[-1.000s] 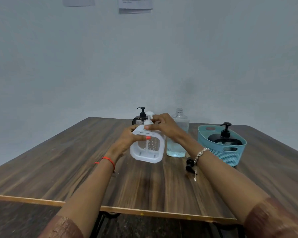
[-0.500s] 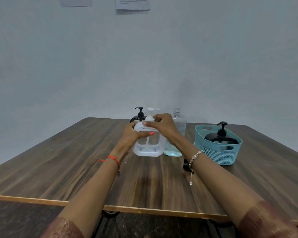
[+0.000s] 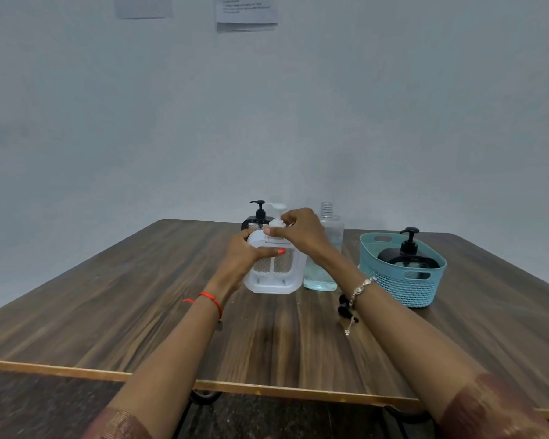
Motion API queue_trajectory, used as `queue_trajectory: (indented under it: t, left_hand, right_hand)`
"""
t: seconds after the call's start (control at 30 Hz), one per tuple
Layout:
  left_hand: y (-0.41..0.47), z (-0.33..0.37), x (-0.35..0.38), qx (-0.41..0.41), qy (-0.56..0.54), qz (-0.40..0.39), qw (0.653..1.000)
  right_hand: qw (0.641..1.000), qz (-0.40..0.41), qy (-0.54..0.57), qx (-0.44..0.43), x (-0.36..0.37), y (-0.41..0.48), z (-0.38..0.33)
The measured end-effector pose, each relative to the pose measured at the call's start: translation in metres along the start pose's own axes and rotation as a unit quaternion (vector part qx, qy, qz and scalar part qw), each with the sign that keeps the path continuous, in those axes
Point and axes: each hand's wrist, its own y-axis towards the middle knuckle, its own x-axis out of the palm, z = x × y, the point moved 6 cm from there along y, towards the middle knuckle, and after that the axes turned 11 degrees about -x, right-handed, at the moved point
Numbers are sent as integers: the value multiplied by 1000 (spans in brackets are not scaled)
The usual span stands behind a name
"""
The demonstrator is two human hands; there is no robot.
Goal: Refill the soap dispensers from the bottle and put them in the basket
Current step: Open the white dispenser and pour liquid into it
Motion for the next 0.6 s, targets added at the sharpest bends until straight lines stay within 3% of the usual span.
queue_trajectory:
  t: [0.13,0.2,0.37,0.47,0.6]
  left_hand:
    - [-1,0,-2,-2,-11,9,1000]
    - [-1,0,-3,-3,-7,11,1000]
    - [0,0,-2,-1,6,8,1000]
    - [-2,0,-1,-1,1,12,1000]
    - [-2,-3,-5,-14,-10,-2,1000]
  right_hand:
    - [981,-52,181,44,-2,1,6]
    - [983,-54,168,40,-1,0,8]
    - [1000,-15,7,0,1,-3,3]
    - [999,-19,47,15,-2,-1,2]
    - [979,7,199,35,-14,3,1]
